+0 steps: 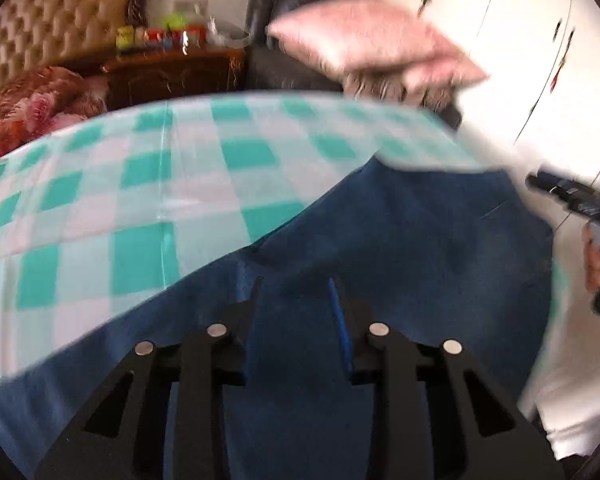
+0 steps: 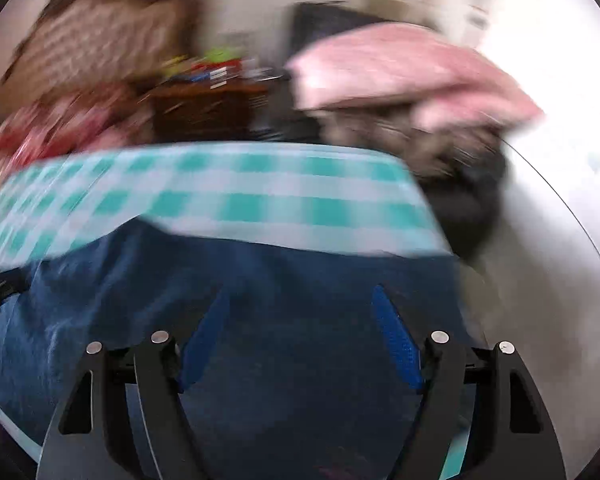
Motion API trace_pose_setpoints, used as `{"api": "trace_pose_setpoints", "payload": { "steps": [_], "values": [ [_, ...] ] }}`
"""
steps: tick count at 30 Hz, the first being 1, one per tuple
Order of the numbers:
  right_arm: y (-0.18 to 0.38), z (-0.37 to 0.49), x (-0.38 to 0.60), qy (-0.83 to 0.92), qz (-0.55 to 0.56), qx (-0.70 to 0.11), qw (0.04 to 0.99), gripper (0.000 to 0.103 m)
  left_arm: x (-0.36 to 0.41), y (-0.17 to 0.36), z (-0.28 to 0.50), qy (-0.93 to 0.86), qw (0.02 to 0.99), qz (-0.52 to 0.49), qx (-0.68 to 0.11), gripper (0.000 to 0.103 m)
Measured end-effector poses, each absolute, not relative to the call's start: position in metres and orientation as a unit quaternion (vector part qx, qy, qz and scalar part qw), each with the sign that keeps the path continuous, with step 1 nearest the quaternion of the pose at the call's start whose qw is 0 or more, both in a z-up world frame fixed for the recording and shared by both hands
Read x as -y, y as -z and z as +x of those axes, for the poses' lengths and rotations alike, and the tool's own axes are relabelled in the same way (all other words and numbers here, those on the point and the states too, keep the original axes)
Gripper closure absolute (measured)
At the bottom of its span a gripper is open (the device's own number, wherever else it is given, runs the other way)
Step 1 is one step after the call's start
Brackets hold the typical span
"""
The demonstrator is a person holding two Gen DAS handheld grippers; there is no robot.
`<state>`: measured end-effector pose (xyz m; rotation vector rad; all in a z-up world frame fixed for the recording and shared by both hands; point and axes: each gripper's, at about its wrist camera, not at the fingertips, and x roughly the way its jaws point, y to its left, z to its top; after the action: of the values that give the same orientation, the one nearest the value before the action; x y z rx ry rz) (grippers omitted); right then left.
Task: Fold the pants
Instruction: 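Open both tools to release the jeans and move them back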
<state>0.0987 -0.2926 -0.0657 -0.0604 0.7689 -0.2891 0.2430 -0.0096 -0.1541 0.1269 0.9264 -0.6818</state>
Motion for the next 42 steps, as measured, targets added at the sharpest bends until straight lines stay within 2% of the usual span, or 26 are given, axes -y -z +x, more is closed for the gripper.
{"api": "trace_pose_setpoints", "payload": {
  "steps": [2,4,6,10,12,15,17,19,20,21,22,27,30,32,34,37,39,42],
  "values": [
    [0.076,0.124,0.281,0.128,-0.050,-0.381,0.914,0.031,-0.007,0.166,0.266,0.281,0.851,0.056,-0.440,0.077],
    [0.085,0.139,0.285,0.123,-0.044,-0.396,0.909,0.031,-0.030,0.159,0.276,0.216,0.875,0.035,-0.432,0.073],
    [0.094,0.151,0.289,0.113,-0.041,-0.403,0.907,0.030,-0.040,0.146,0.272,0.215,0.887,0.009,-0.409,0.062],
    [0.114,0.174,0.302,0.142,-0.069,-0.416,0.896,0.030,0.000,0.153,0.257,0.298,0.854,0.048,-0.424,0.060],
    [0.123,0.184,0.317,0.191,-0.081,-0.419,0.884,0.030,0.011,0.167,0.256,0.251,0.859,0.091,-0.436,0.059],
    [0.129,0.184,0.350,0.239,-0.051,-0.418,0.875,0.025,-0.010,0.152,0.255,0.177,0.892,0.066,-0.411,0.061],
    [0.125,0.178,0.367,0.234,-0.017,-0.408,0.882,0.026,-0.021,0.137,0.246,0.166,0.902,0.058,-0.393,0.060],
    [0.116,0.168,0.371,0.245,-0.009,-0.392,0.887,0.031,-0.027,0.130,0.231,0.157,0.904,0.062,-0.392,0.060],
    [0.110,0.161,0.368,0.248,-0.004,-0.380,0.891,0.030,-0.032,0.129,0.225,0.156,0.905,0.056,-0.392,0.060],
    [0.104,0.156,0.365,0.250,-0.004,-0.368,0.896,0.018,-0.036,0.128,0.216,0.160,0.903,0.046,-0.395,0.060],
    [0.099,0.149,0.361,0.252,-0.011,-0.353,0.901,0.015,-0.036,0.127,0.205,0.168,0.900,0.037,-0.401,0.060],
    [0.091,0.121,0.382,0.268,-0.016,-0.347,0.898,0.015,-0.053,0.144,0.155,0.161,0.887,-0.007,-0.432,0.060],
    [0.112,0.122,0.418,0.307,-0.033,-0.412,0.857,0.015,-0.068,0.160,0.146,0.118,0.883,0.005,-0.455,0.062],
    [0.102,0.104,0.439,0.277,0.029,-0.397,0.875,0.015,-0.081,0.156,0.140,0.096,0.890,0.005,-0.446,0.060],
    [0.083,0.080,0.441,0.289,0.036,-0.362,0.885,0.014,-0.094,0.146,0.135,0.068,0.900,0.010,-0.431,0.050],
    [0.062,0.036,0.445,0.342,0.034,-0.342,0.874,0.014,-0.114,0.136,0.123,0.060,0.903,-0.019,-0.426,0.050],
    [0.066,0.003,0.462,0.322,0.123,-0.356,0.869,0.014,-0.119,0.133,0.113,0.062,0.904,-0.023,-0.423,0.050],
    [0.086,-0.033,0.486,0.312,0.222,-0.379,0.843,0.023,-0.129,0.133,0.099,0.062,0.901,-0.041,-0.428,0.050]
  ]
}}
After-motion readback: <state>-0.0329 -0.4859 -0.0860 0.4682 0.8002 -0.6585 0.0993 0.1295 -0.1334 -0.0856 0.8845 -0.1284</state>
